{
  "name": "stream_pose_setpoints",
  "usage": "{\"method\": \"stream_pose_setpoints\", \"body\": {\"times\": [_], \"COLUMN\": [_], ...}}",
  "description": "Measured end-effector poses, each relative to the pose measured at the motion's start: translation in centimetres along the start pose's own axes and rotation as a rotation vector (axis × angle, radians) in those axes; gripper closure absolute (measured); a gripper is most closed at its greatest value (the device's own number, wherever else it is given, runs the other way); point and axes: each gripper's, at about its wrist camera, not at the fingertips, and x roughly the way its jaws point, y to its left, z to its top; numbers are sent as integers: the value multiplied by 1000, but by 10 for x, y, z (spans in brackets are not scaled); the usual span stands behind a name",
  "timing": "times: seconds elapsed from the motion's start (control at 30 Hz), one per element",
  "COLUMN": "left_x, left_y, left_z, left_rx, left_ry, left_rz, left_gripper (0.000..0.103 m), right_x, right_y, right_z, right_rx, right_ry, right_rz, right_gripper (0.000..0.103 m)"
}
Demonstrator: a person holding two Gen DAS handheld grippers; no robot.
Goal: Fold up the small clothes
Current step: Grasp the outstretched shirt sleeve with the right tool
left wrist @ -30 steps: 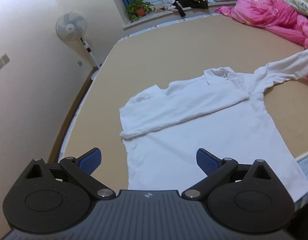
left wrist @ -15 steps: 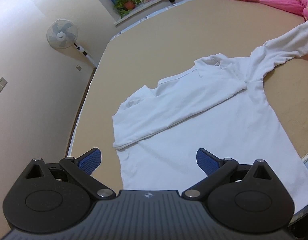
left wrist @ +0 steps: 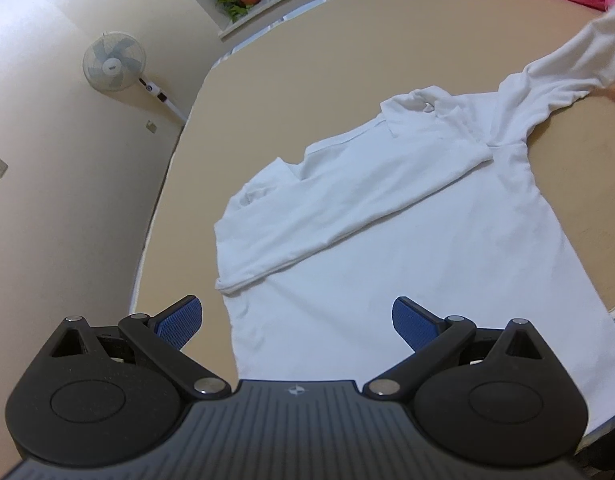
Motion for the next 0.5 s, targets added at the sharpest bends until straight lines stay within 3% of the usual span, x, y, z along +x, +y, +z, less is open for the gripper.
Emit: {"method": "stream_pose_setpoints", "body": {"times": [0.17, 0.27, 0.33, 0.4, 0.5], "left_x": [-10, -13, -12, -8, -3], "left_y": [3, 13, 23, 33, 49], "left_z": [-6, -10, -14, -18, -26], "left_rx": [7, -15, -40, -70, -111], "left_ry": [-33, -34, -20, 2, 26], "left_rz": [7, 10, 10, 13, 5], "left_gripper": [1, 1, 1, 1, 1], "right_x": [-49, -73, -83, -82, -64], "right_y": [30, 33, 28, 23, 4], "right_z": [36, 58, 69, 73, 69], "right_rx": [126, 193, 217, 209, 218], "right_ry": [-113, -165, -189, -190, -123], "right_rz": [179, 198, 160, 67, -86], "right_gripper": [97, 97, 97, 97, 97]}}
